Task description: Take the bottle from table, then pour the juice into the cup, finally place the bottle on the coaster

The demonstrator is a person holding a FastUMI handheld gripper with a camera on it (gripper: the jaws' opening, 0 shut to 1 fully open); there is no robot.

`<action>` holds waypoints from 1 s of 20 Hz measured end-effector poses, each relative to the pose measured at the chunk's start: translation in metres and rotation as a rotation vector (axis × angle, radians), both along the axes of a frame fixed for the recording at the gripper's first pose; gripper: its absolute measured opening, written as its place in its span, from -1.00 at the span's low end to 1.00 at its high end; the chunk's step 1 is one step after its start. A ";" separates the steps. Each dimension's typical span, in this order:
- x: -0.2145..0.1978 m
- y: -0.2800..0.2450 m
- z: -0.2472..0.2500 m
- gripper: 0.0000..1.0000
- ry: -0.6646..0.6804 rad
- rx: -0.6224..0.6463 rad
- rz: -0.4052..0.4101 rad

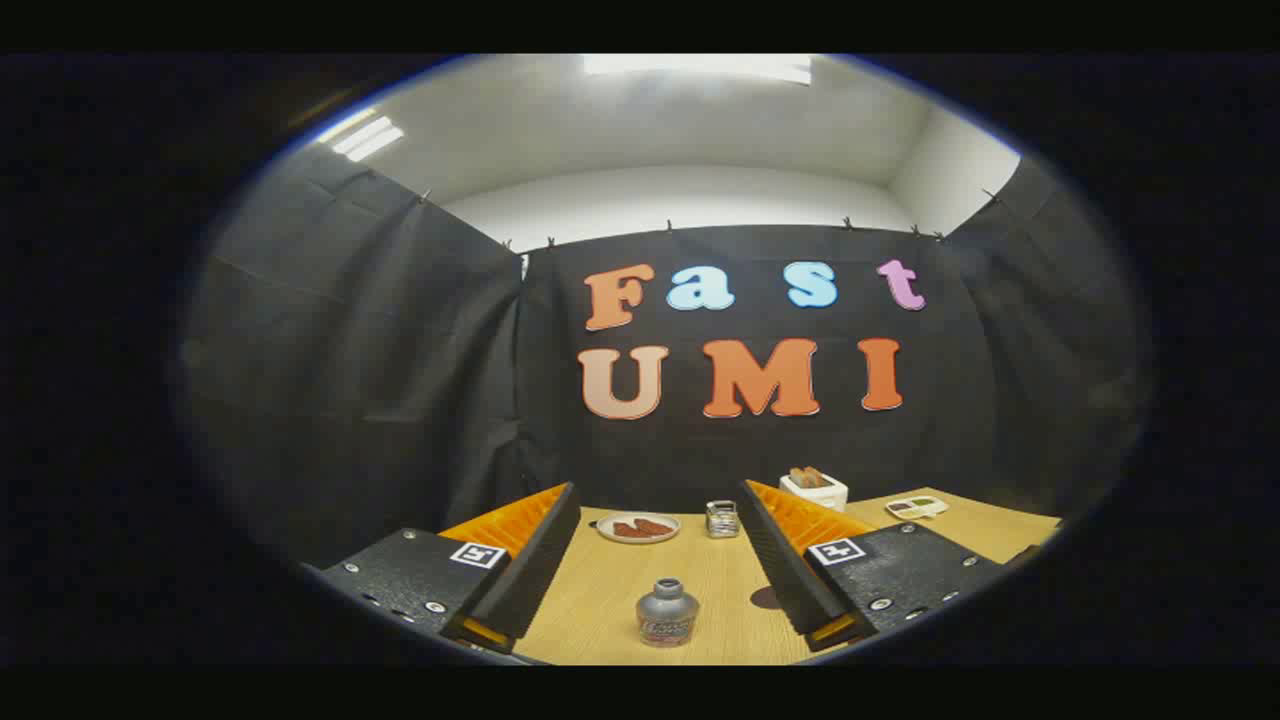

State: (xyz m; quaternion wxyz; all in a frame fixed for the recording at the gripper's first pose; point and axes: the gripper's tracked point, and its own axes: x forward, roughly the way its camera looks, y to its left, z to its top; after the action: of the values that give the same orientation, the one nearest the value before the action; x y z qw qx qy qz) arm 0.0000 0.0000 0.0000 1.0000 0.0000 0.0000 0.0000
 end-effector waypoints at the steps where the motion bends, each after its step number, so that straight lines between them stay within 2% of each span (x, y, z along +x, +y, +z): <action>1: 0.001 -0.003 0.001 0.88 0.009 -0.006 -0.008; 5: -0.004 0.002 -0.014 0.88 0.031 -0.034 -0.013; 7: -0.009 -0.002 -0.027 0.88 0.032 -0.070 -0.047; 12: -0.014 -0.007 -0.044 0.88 0.036 0.013 -0.104; 20: -0.019 0.006 -0.040 0.88 -0.006 -0.054 -0.085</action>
State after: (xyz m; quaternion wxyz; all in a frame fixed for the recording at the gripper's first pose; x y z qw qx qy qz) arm -0.0191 0.0065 -0.0404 0.9987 -0.0271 -0.0030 -0.0426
